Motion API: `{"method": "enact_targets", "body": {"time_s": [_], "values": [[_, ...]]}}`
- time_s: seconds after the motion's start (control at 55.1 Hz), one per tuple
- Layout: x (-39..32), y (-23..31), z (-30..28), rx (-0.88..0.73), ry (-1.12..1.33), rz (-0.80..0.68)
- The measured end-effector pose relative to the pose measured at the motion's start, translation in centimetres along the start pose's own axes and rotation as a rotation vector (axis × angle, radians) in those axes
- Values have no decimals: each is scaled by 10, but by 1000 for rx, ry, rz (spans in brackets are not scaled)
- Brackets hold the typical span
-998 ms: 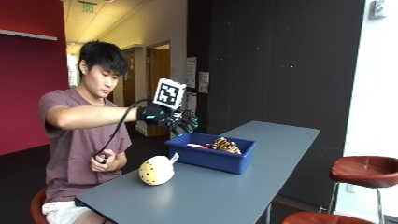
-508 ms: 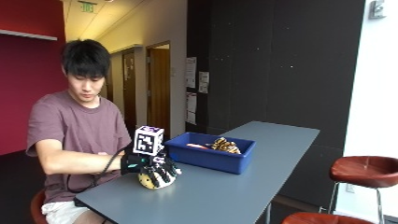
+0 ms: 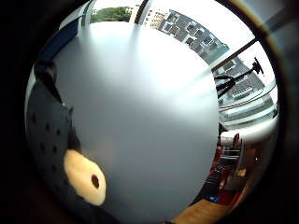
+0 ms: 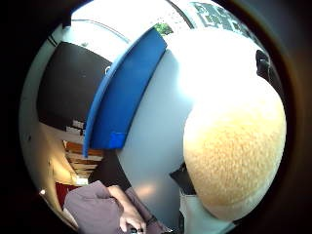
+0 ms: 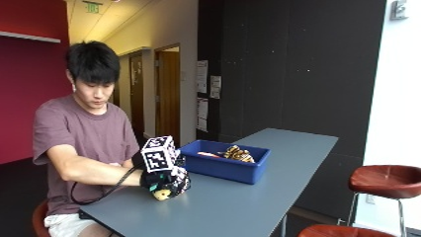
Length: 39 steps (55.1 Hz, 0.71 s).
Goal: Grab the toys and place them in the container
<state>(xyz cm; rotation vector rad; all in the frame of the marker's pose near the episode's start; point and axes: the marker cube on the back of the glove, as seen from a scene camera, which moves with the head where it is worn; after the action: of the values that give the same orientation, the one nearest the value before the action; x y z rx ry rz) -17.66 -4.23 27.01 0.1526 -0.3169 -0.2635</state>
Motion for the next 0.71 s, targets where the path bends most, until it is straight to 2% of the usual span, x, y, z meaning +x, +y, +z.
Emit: {"method": "enact_targets", "body": {"time_s": [0.145,0.236,0.545,0.708], "values": [[-2,-13,-6,-87,-84,16],[-13,-24,-29,-152,-87,2],[-41,-86,-156,-63,104,3],[-72,-108,-180,-39,155,11]]}}
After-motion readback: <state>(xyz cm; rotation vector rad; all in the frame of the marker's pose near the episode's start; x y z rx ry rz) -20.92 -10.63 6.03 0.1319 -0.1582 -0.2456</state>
